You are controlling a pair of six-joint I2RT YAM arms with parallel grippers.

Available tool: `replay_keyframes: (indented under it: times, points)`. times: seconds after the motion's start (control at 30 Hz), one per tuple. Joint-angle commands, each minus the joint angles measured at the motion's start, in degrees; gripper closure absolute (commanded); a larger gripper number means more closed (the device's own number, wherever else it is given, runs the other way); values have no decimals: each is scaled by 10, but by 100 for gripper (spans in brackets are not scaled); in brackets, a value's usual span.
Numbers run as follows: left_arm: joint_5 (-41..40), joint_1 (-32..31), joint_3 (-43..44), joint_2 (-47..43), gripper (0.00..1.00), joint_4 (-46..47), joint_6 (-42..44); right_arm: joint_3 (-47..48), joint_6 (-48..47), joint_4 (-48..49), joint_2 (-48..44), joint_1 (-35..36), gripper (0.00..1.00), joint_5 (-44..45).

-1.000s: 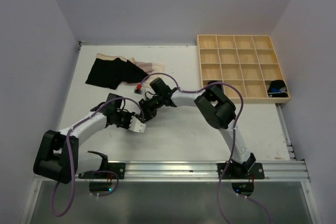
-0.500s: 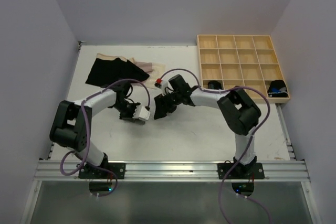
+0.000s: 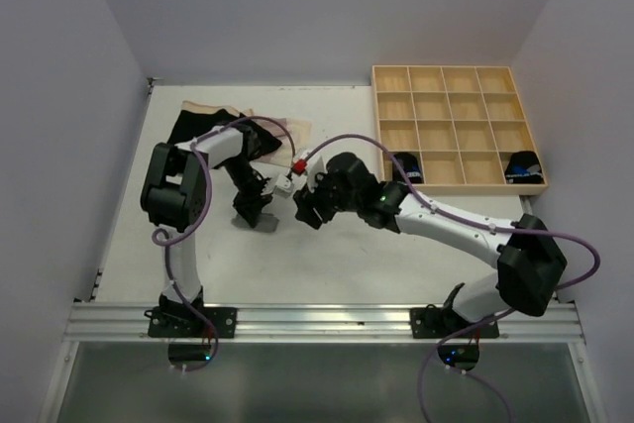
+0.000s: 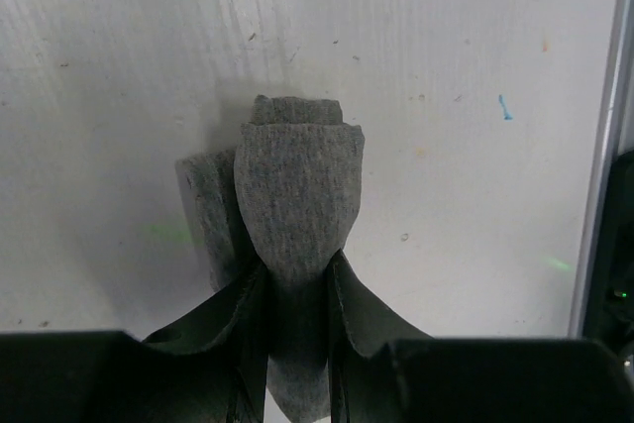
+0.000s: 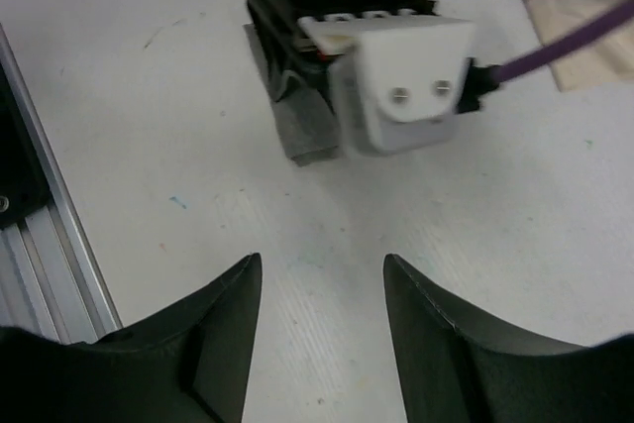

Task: Roll the underwear

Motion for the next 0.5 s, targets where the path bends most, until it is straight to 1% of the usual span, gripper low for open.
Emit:
replay_keyframes:
  times: [0.0, 0.07, 0.1, 0.2, 0.3, 0.33, 0.37, 0.47]
  points:
    - [0, -5, -3, 89, 97, 20, 2, 15, -47, -25, 11, 84, 44, 97]
    - [8, -5, 15, 103, 97, 5, 1, 23, -70, -15, 28, 120, 44, 136]
    - [10, -5, 20, 108, 97, 0, 2, 39, -77, -17, 53, 150, 45, 168]
    - [16, -5, 27, 122, 97, -16, 4, 78, -107, -22, 112, 198, 44, 234]
    - [19, -5, 26, 123, 97, -19, 7, 104, -131, -6, 161, 217, 39, 260]
    - [20, -5, 25, 124, 97, -20, 7, 108, -134, 12, 169, 217, 37, 262]
    - [20, -5, 26, 123, 97, -20, 7, 110, -141, 24, 181, 217, 33, 265]
    - [19, -5, 22, 122, 97, -21, 7, 130, -158, 33, 223, 217, 30, 264]
